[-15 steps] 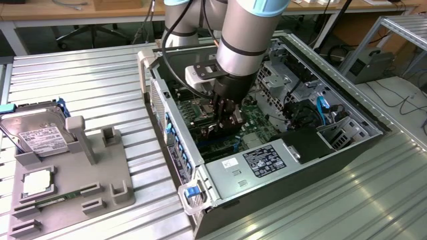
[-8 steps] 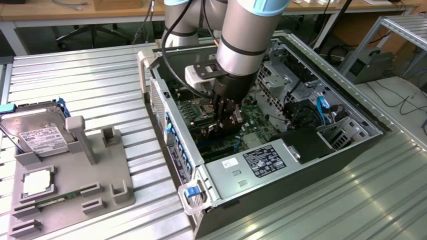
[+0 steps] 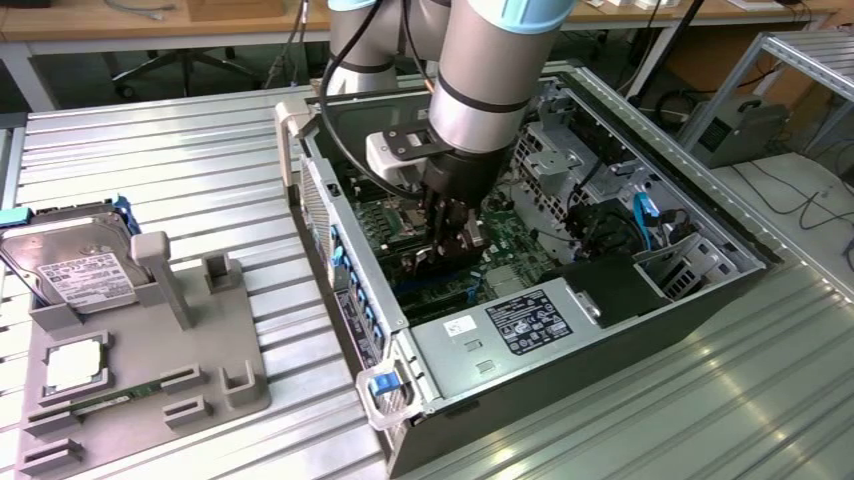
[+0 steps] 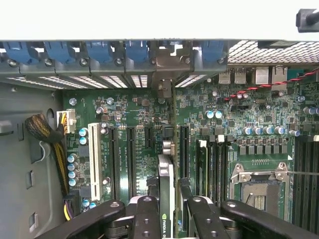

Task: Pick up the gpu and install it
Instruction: 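Insert the gpu into the slot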

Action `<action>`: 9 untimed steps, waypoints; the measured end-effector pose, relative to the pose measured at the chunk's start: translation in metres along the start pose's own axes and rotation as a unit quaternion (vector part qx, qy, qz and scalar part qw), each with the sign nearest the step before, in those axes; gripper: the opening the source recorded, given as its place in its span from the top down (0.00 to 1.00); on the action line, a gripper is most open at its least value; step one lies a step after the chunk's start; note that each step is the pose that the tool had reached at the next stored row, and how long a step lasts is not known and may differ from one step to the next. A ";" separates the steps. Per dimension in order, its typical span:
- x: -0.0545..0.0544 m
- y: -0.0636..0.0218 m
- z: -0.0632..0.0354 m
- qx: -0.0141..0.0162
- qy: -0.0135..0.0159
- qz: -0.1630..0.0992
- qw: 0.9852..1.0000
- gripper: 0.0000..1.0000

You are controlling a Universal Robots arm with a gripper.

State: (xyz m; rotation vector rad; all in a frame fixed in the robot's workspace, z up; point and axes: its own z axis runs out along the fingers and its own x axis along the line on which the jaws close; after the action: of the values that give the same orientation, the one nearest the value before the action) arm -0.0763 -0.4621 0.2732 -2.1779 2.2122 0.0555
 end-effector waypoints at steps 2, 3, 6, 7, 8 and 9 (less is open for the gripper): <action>0.000 0.0001 0.0000 0.000 0.000 0.000 1.000 0.74; 0.000 0.0001 0.0000 0.000 0.000 0.000 1.000 0.74; 0.000 0.0001 0.0000 0.000 0.000 0.000 1.000 0.74; 0.000 0.0001 0.0000 0.000 0.000 0.000 1.000 0.74; 0.000 0.0001 0.0000 0.000 0.000 0.000 1.000 0.74; 0.000 0.0001 0.0000 0.000 0.000 0.000 1.000 0.74</action>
State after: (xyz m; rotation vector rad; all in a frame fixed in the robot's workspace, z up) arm -0.0764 -0.4624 0.2732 -2.1778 2.2124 0.0554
